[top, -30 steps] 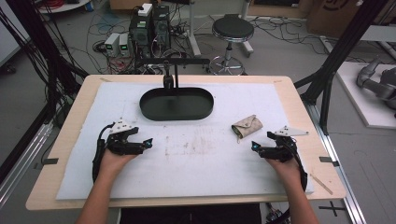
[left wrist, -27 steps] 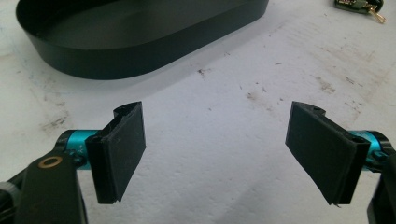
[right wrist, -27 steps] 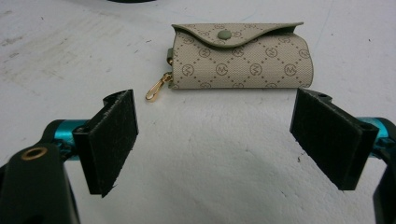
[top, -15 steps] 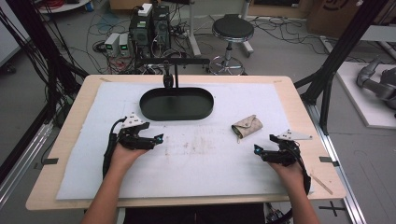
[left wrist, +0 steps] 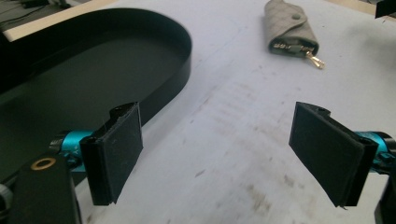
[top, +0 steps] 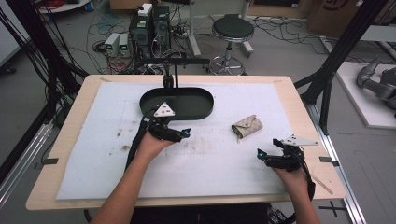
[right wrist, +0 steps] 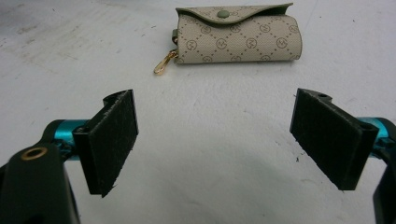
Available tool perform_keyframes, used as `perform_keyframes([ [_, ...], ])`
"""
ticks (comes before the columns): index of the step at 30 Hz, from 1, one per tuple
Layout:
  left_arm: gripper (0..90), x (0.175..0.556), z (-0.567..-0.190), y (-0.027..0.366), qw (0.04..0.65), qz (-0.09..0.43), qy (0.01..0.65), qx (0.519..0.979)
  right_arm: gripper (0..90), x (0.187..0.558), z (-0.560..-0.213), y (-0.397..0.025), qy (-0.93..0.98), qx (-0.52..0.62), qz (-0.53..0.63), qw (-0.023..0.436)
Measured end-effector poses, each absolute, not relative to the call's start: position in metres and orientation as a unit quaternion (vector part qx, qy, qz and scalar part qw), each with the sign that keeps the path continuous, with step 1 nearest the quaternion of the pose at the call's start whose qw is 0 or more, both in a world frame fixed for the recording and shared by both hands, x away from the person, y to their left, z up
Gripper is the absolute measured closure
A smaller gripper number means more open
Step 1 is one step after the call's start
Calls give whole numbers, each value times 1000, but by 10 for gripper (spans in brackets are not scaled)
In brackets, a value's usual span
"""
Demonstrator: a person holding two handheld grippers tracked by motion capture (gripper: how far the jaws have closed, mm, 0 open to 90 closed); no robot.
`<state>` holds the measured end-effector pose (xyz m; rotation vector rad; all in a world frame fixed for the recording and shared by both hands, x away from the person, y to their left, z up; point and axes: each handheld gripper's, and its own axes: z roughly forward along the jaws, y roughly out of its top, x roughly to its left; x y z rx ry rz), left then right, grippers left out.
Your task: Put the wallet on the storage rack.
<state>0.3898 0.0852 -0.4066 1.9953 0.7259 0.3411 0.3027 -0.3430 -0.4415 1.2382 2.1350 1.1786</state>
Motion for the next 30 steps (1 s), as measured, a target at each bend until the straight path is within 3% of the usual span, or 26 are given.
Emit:
perform_keyframes([
  [30,162,439,-397,-34,453,94,235,855,155,288,-444,-363,755,459,421,208],
])
